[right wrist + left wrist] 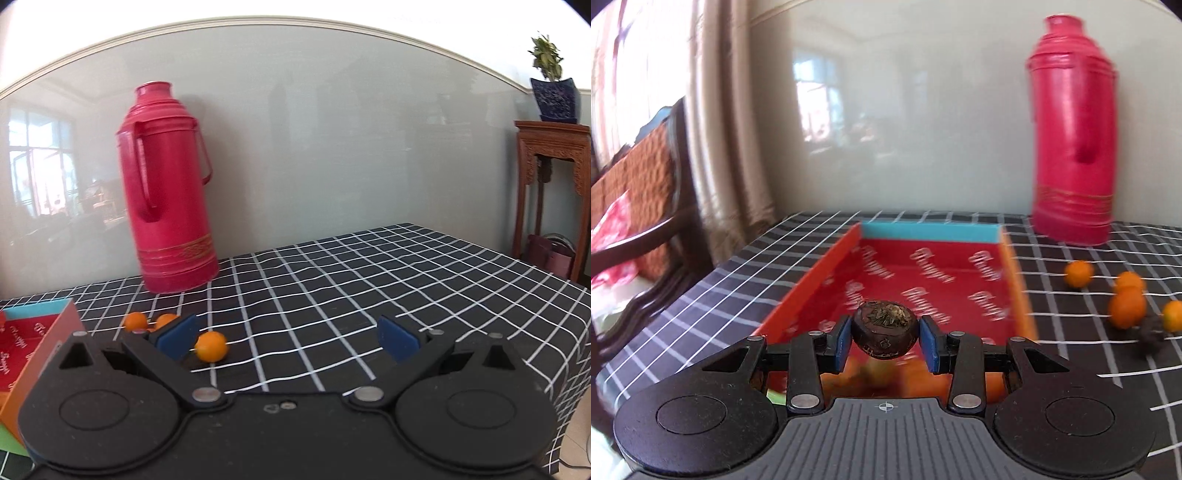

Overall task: Organize fruits
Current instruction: 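Move the dark fruit into the box and open the left gripper, then grasp the other dark brown fruit with the right gripper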

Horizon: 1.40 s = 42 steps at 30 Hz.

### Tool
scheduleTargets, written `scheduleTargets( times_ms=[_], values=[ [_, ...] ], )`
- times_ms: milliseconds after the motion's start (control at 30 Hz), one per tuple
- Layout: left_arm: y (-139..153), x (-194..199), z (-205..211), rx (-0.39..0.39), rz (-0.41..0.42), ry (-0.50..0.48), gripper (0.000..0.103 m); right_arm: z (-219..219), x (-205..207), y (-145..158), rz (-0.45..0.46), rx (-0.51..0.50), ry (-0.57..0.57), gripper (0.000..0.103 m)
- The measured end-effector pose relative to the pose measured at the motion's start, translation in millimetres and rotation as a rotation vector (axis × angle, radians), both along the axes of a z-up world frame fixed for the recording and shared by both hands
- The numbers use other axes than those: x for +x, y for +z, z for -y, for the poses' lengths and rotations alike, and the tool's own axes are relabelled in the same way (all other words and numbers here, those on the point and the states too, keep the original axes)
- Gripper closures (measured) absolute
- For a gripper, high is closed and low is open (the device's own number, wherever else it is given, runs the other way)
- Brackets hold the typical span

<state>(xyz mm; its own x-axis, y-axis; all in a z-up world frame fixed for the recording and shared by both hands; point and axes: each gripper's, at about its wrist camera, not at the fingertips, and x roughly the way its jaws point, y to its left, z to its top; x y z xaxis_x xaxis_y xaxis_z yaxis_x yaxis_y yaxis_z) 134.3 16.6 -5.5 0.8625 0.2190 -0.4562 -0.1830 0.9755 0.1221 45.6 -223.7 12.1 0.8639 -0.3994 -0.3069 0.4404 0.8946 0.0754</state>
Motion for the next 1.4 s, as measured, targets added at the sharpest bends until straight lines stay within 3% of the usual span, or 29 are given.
scheduleTargets(
  times_ms=[233, 267, 300, 333, 367, 433, 500, 567, 700, 867, 1033, 1200, 1400],
  values=[
    [-4, 8, -20, -0.01, -0.042, 0.085, 0.063, -17, 7, -3, -0.017, -0.018, 0.055, 0.006],
    [-3, 7, -22, -0.014, -0.042, 0.088, 0.058, -19, 8, -3, -0.019, -0.021, 0.062, 0.006],
    [-2, 6, -23, -0.018, -0.04, 0.093, 0.041, -21, 10, -3, -0.022, -0.023, 0.068, 0.006],
    [0, 4, -25, -0.03, -0.033, 0.092, 0.035, -22, 11, -4, -0.025, -0.024, 0.075, 0.006],
    [2, 1, -27, -0.056, -0.024, 0.08, 0.029, -24, 13, -4, -0.029, -0.023, 0.082, 0.006],
    [6, -4, -26, -0.054, 0.001, 0.071, 0.027, -26, 16, -5, -0.034, -0.019, 0.096, 0.006],
    [12, -12, -26, -0.044, 0.04, 0.076, 0.008, -29, 20, -6, -0.041, -0.01, 0.12, 0.006],
    [20, -24, -31, -0.048, 0.101, 0.088, 0.002, -33, 26, -8, -0.055, 0.0, 0.148, 0.006],
    [29, -37, -46, -0.041, 0.153, 0.115, 0.0, -36, 46, -16, -0.119, 0.047, 0.207, 0.007],
    [26, -41, -77, -0.097, 0.131, 0.187, 0.0, -40, 72, -26, -0.196, 0.116, 0.254, 0.021],
    [21, -48, -111, -0.147, 0.117, 0.259, 0.0, -47, 92, -34, -0.25, 0.096, 0.244, 0.033],
    [19, -55, -133, -0.158, 0.122, 0.305, 0.0, -47, 107, -40, -0.28, 0.086, 0.218, 0.036],
    [17, -58, -147, -0.172, 0.121, 0.327, 0.0, -49, 117, -45, -0.313, 0.074, 0.21, 0.047]
  ],
)
